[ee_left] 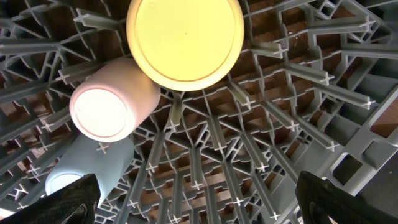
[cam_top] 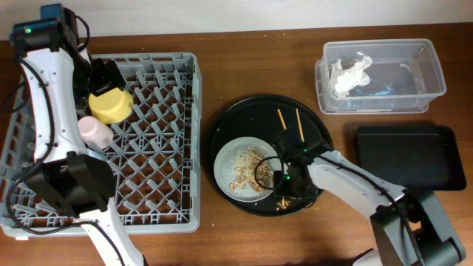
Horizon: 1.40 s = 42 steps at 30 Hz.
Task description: Sort waste into correct bins and load items into the dishwasher rack
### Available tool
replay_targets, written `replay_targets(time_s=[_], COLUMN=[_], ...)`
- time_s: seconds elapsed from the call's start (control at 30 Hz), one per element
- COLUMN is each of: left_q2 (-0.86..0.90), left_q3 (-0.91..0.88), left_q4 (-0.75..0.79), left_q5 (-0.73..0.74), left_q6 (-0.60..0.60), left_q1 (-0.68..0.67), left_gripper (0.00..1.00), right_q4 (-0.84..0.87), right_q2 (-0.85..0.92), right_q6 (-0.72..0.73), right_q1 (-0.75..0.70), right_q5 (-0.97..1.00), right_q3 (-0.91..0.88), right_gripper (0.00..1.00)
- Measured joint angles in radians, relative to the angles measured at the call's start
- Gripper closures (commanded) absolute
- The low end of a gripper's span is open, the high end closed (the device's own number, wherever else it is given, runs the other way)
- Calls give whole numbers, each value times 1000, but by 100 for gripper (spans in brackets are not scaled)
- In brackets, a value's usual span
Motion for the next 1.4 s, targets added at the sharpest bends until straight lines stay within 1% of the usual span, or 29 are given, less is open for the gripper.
replay_targets(time_s=[0.03, 0.07, 0.1, 0.23, 0.27, 0.33, 0.47, 0.57, 0.63, 0.73, 0.8, 0.87, 0.9, 0.93, 1.0, 1.07, 1.1, 1.17, 1.2, 1.23, 1.27, 1.3, 1.33, 1.4], left_q2=[0, 0, 0, 0, 0, 0, 0, 0, 0, 0, 0, 0, 0, 0, 0, 0, 0, 0, 0, 0, 0, 0, 0, 0], left_q3=[0, 0, 0, 0, 0, 0, 0, 0, 0, 0, 0, 0, 0, 0, 0, 0, 0, 0, 0, 0, 0, 0, 0, 0], left_q4=[0, 0, 0, 0, 0, 0, 0, 0, -1, 0, -1, -2, -2, 1, 0, 0, 0, 0, 0, -1, 0, 0, 0, 0], left_q5=[0, 0, 0, 0, 0, 0, 0, 0, 0, 0, 0, 0, 0, 0, 0, 0, 0, 0, 0, 0, 0, 0, 0, 0], left_q6=[0, 0, 0, 0, 0, 0, 0, 0, 0, 0, 0, 0, 0, 0, 0, 0, 0, 0, 0, 0, 0, 0, 0, 0], left_q1=[0, 0, 0, 0, 0, 0, 0, 0, 0, 0, 0, 0, 0, 0, 0, 0, 0, 0, 0, 0, 0, 0, 0, 0], left_gripper=[1, 1, 1, 1, 1, 1, 1, 1, 1, 1, 1, 1, 1, 1, 1, 1, 1, 1, 1, 1, 1, 1, 1, 0], right_q4=[2, -1, -6, -7, -7, -2, -6, -79, -217, -421, -513, -559, -547, -525, -380, -307, -223, -123, -83, -44, -21, -7, 16, 3], right_q2=[0, 0, 0, 0, 0, 0, -1, 0, 3, 4, 3, 1, 0, 0, 0, 4, 23, 86, 121, 171, 214, 247, 293, 318], right_q6=[0, 0, -4, 1, 2, 4, 33, 47, 40, 34, 30, 27, 26, 26, 25, 26, 27, 26, 26, 25, 25, 24, 26, 25], right_q1=[7, 11, 11, 11, 11, 11, 11, 11, 11, 10, -3, -64, -135, -180, -362, -467, -519, -591, -610, -629, -640, -650, -659, -662], right_q5=[5, 21, 42, 71, 76, 89, 92, 93, 101, 182, 232, 283, 306, 313, 334, 344, 333, 306, 294, 285, 278, 264, 237, 212], right_q3=[0, 0, -1, -1, -1, -1, 0, 23, 114, 370, 533, 700, 787, 818, 868, 867, 871, 871, 872, 872, 872, 872, 872, 871], right_gripper=[54, 62, 67, 69, 72, 96, 96, 96, 96, 96, 96, 96, 96, 96, 96, 93, 92, 83, 82, 70, 46, 11, 0, 1])
